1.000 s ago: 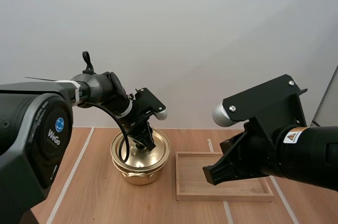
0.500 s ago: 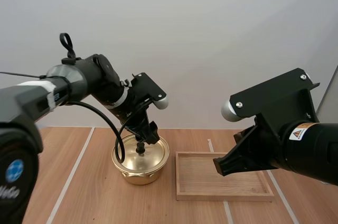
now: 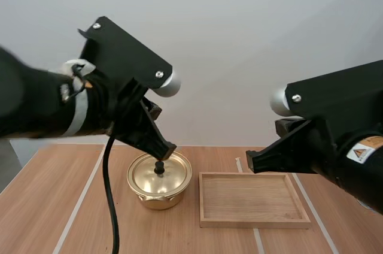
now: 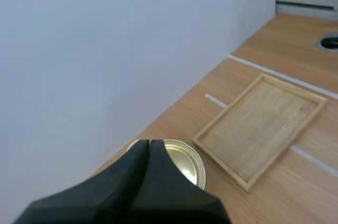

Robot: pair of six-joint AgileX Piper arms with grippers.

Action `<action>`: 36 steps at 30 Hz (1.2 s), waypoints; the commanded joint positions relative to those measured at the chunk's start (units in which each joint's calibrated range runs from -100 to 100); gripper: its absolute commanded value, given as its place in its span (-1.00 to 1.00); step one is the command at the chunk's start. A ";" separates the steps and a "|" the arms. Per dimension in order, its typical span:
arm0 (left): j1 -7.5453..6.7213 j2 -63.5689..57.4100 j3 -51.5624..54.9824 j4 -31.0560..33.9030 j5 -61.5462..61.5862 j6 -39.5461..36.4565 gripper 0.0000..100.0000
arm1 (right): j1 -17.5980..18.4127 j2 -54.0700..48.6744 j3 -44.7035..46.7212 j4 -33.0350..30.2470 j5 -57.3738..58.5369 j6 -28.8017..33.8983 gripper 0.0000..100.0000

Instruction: Open the lid, put the grape in the pot, and close it

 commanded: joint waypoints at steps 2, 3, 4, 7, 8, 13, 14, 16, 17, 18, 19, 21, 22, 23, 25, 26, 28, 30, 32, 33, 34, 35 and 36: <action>-0.18 -15.38 8.63 0.03 -9.91 -4.70 -1.00 | -0.27 -14.32 5.54 -3.88 -17.80 5.89 -1.00; -0.18 -19.53 10.75 0.20 -11.89 -6.94 -1.00 | -0.27 -16.48 6.32 -5.05 -19.69 7.37 -1.00; -0.18 -22.51 12.07 0.69 -13.04 -8.94 -1.00 | -0.27 -18.99 7.18 -5.49 -21.19 8.66 -1.00; -0.18 -29.96 16.33 2.40 -20.44 -15.52 -1.00 | -0.27 -22.59 9.84 -5.38 -21.38 11.99 -1.00; -0.18 -33.03 18.98 3.77 -25.36 -18.39 -1.00 | -0.27 -22.59 10.71 -5.38 -20.61 14.39 -1.00; -0.18 -41.29 30.75 4.74 -47.20 -20.04 -1.00 | -0.19 -22.07 16.92 -8.00 -22.84 17.17 -1.00; -0.18 -41.29 34.77 4.74 -51.41 -20.04 -1.00 | -0.19 -22.03 19.97 -9.14 -27.74 17.17 -1.00; -0.18 -41.29 40.24 5.06 -53.35 -20.04 -1.00 | -0.19 -22.03 25.98 -10.33 -36.28 16.96 -1.00; -0.18 -41.29 41.83 5.06 -53.57 -19.93 -1.00 | -0.13 -22.03 29.11 -10.43 -42.00 16.96 -1.00; -0.18 -41.29 45.58 5.06 -55.18 -19.70 -1.00 | -0.13 -22.03 32.27 -10.43 -46.59 16.96 -1.00; -0.18 -41.29 48.36 5.06 -57.84 -19.70 -1.00 | -0.13 -22.03 35.43 -10.43 -51.22 16.96 -1.00; -0.18 -41.29 53.60 5.06 -65.26 -19.70 -1.00 | -0.13 -22.03 41.51 -10.43 -57.83 17.05 -1.00; -0.18 -41.29 56.57 5.06 -70.21 -19.92 -1.00 | -0.13 -22.03 44.38 -10.43 -61.13 17.05 -1.00; -0.18 -41.29 59.52 5.06 -75.05 -20.28 -1.00 | -0.13 -22.03 46.98 -10.43 -62.83 17.05 -1.00; -0.18 -41.29 64.93 5.06 -82.57 -20.76 -1.00 | -0.13 -22.03 51.15 -10.57 -64.71 17.16 -1.00; -0.18 -41.29 66.04 5.06 -84.42 -20.76 -1.00 | -0.13 -22.03 53.10 -10.57 -64.71 17.16 -1.00; -0.18 -41.29 66.04 5.06 -76.36 -21.25 -1.00 | -0.13 -22.03 55.63 -10.66 -64.86 17.16 -1.00; -0.18 -41.29 66.04 3.40 -71.36 -21.25 -1.00 | -0.13 -22.03 55.63 -10.64 -61.55 17.16 -1.00; -0.18 -41.29 66.04 2.72 -68.47 -21.48 -1.00 | -0.13 -22.03 55.63 -10.63 -55.78 17.16 -1.00; -0.18 -41.29 66.04 2.72 -66.66 -22.01 -1.00 | -0.13 -22.03 55.63 -10.73 -52.47 17.16 -1.00; -0.18 -41.29 66.04 2.96 -64.60 -22.37 -1.00 | -0.13 -22.03 55.63 -11.16 -49.29 17.16 -1.00; -0.18 -41.29 66.04 2.96 -60.96 -22.37 -1.00 | -0.13 -22.03 55.63 -11.70 -45.16 17.16 -1.00; -0.18 -41.29 66.04 3.20 -56.81 -22.37 -1.00 | -0.13 -22.03 55.63 -12.28 -44.15 17.16 -1.00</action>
